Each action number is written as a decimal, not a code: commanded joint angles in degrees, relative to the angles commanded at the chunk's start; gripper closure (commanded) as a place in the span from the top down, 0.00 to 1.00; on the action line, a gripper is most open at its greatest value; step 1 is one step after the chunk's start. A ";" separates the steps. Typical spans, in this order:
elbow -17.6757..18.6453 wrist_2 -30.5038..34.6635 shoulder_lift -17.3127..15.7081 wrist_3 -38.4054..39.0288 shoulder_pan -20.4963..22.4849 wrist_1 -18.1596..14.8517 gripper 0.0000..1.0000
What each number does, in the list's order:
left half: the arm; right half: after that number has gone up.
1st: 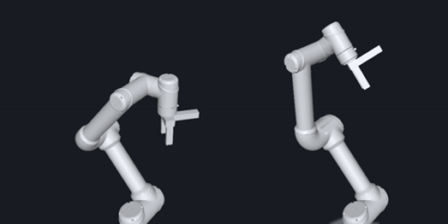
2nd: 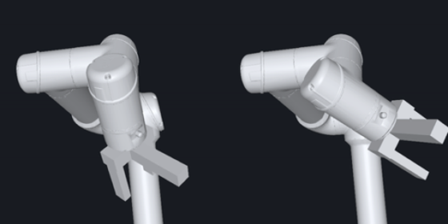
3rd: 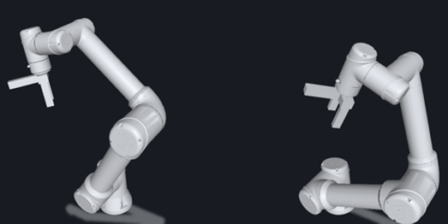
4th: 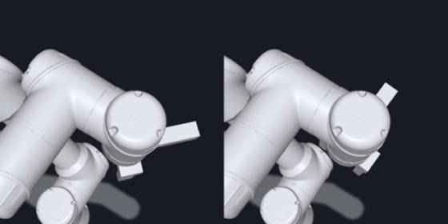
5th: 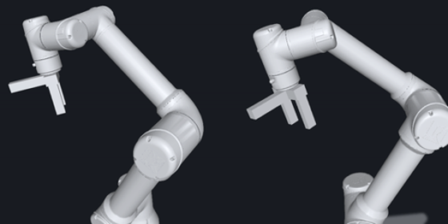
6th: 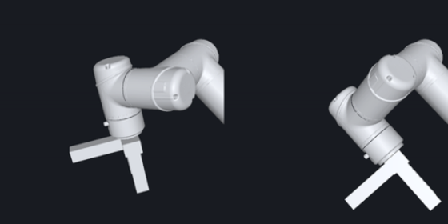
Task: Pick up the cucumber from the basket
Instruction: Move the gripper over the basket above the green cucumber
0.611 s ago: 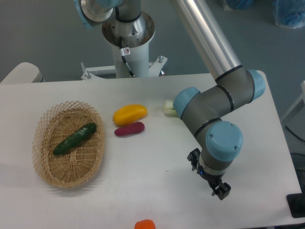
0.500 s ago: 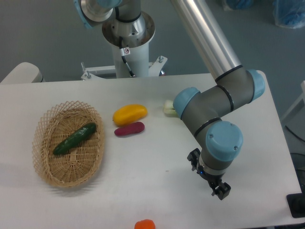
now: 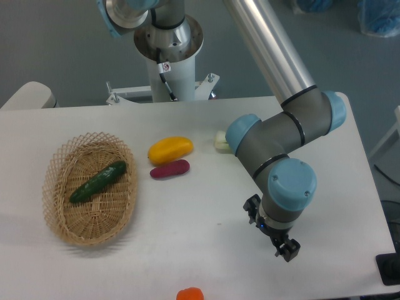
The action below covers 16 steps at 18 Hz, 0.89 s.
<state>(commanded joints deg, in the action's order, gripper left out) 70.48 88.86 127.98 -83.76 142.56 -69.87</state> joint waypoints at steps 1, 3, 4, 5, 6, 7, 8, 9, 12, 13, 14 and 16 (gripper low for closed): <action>1.05 -0.09 -0.88 1.13 -0.35 0.00 1.00; 2.55 -0.44 -2.55 4.64 -1.84 -0.09 1.00; 3.34 -0.53 -3.51 5.88 -2.63 -0.26 1.00; 4.48 -0.53 -4.66 6.94 -3.59 -0.52 1.00; 6.14 -0.70 -6.15 8.08 -4.47 -0.53 1.00; 7.73 -1.23 -7.64 9.31 -5.44 -0.53 1.00; 9.31 -2.27 -8.96 10.89 -6.41 -0.53 1.00; 11.15 -3.16 -10.37 12.73 -7.46 -0.44 1.00; 15.55 -3.69 -13.36 18.26 -11.85 -0.44 1.00; 17.04 -3.69 -14.06 20.29 -13.61 -0.09 1.00; 18.54 -3.69 -14.51 22.13 -15.19 0.09 1.00; 19.78 -3.52 -14.95 25.39 -18.35 0.18 1.00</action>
<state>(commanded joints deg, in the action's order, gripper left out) 90.26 85.34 113.03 -58.38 124.21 -69.70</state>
